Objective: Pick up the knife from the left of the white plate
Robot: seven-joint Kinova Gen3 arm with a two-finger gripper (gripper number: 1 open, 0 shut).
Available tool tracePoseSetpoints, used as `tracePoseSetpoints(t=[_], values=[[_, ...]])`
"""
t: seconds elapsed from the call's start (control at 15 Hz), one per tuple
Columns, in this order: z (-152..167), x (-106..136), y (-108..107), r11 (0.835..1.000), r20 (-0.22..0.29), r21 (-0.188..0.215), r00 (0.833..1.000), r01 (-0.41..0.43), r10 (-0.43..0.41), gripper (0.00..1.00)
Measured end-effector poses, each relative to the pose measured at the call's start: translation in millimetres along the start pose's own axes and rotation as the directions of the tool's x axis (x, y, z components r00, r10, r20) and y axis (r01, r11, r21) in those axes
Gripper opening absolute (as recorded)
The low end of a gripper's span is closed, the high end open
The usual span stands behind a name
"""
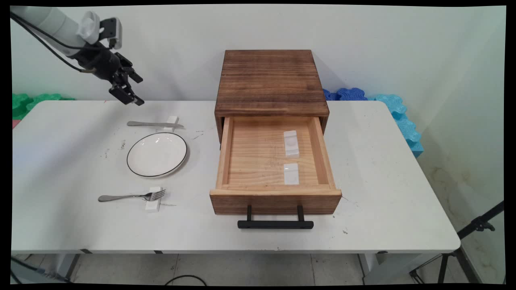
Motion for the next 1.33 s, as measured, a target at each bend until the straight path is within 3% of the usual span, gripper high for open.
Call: tracePoseSetpoints(t=[0.47, 1.33], values=[[44, -18, -28, 0.995, 0.038, -0.035, 0.995, -0.091, 0.092, 1.00], [106, -31, -35, 0.966, 0.051, -0.120, 0.970, -0.229, 0.237, 1.00]])
